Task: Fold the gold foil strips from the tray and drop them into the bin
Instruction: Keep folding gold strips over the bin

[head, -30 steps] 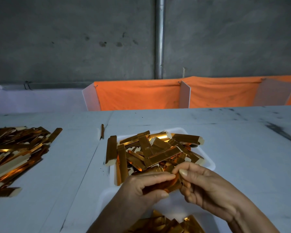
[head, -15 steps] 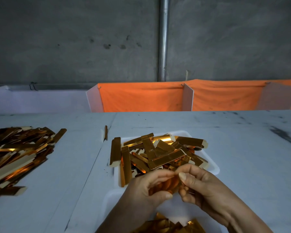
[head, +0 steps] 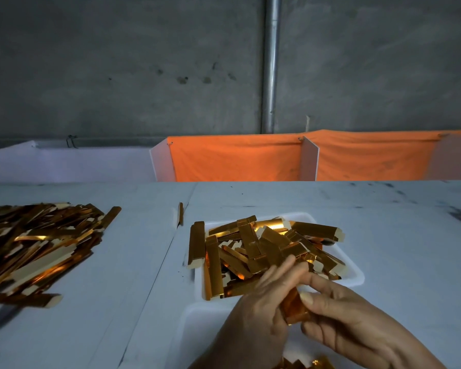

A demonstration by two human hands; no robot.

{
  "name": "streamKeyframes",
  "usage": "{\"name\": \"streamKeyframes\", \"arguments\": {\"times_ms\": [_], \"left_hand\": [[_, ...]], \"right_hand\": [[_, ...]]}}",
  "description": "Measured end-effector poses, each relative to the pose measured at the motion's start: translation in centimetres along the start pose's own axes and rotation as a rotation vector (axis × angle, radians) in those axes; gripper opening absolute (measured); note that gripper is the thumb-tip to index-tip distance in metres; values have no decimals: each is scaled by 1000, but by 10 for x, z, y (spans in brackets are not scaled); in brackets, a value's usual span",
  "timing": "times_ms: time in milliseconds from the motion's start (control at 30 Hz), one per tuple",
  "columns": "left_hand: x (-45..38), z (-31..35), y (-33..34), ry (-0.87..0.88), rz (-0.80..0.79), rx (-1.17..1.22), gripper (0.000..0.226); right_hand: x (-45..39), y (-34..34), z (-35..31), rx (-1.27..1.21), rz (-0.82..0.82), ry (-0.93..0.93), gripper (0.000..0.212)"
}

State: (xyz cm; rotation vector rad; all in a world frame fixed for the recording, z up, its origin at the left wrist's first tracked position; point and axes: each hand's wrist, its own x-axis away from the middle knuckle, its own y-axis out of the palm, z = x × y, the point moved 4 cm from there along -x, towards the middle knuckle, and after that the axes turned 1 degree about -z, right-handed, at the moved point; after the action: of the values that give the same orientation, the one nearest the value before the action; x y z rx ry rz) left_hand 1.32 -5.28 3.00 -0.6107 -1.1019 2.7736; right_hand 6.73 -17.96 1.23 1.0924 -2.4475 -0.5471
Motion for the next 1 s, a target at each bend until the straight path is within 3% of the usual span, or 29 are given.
{"name": "streamKeyframes", "arguments": {"times_ms": [233,333,400,500,667,733,867,1000], "left_hand": [[-2,-8,1,-4,127,398,74],[-1,-17,-2,-85,157,614,54],[-2,-22,-3,-144,194,605,42],[-1,-23,-2,-221,232,500,43],[0,-24,-1,-343,181,346,45],[-1,-23,-3,-357,156,276,46],[-5,-21,2,-375,77,119,48],[-8,-14,9,-327,18,66,50]], "right_hand": [[-4,5,-3,22,149,-113,100],[-5,2,-2,102,241,-148,87],[-5,2,-2,312,326,-138,72],[-9,3,-2,709,465,-137,50],[-8,9,-2,1016,402,-156,39],[-2,6,-9,941,414,-211,30],[8,0,-22,608,448,-335,36],[6,0,-20,447,401,-317,24]]}}
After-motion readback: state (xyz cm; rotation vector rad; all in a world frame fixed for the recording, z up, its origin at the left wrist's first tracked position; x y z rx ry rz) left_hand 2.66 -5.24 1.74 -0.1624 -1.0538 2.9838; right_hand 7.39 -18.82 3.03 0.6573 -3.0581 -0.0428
